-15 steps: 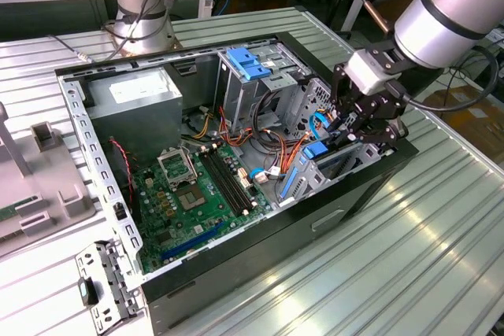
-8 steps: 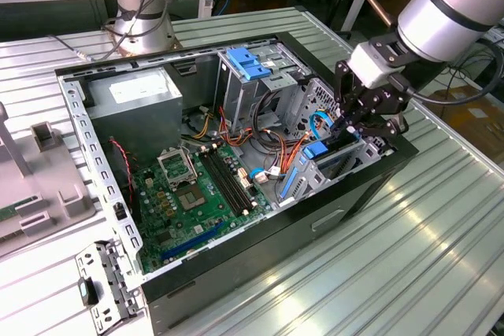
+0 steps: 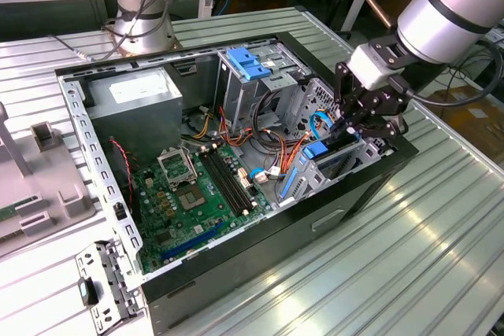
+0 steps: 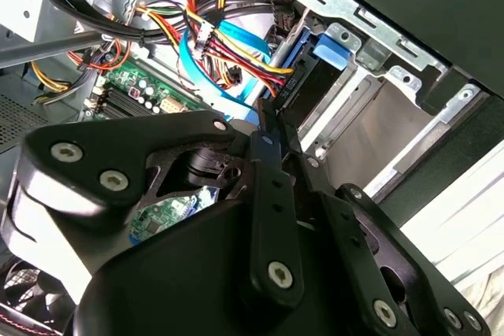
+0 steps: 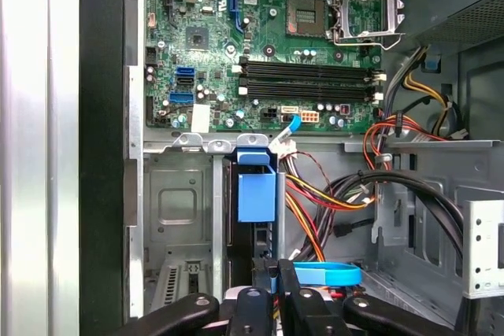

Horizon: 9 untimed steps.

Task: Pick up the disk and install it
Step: 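Insert the second disk wire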

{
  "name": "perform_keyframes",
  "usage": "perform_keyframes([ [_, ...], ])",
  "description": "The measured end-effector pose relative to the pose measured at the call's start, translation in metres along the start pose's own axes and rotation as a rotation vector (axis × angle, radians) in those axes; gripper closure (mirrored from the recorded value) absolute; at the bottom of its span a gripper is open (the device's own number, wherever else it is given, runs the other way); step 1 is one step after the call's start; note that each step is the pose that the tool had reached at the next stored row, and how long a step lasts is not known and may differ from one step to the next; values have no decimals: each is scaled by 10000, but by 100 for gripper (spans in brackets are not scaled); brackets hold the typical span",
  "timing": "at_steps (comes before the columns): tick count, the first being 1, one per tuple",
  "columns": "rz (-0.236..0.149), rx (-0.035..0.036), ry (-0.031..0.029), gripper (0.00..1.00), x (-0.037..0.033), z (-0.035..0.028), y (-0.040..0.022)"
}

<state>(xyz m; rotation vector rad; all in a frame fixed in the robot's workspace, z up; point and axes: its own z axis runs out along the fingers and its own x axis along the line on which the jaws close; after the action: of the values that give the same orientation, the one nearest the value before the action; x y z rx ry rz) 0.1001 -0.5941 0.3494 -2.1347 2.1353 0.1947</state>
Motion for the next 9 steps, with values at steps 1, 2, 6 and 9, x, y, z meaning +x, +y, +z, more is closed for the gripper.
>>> perform_keyframes([
  [1,1,-3,0,84,3,5,0],
  [2,1,-6,-1,84,6,10,0],
  [6,2,-17,0,84,19,26,-3],
  [9,4,-27,1,84,29,35,-10],
])
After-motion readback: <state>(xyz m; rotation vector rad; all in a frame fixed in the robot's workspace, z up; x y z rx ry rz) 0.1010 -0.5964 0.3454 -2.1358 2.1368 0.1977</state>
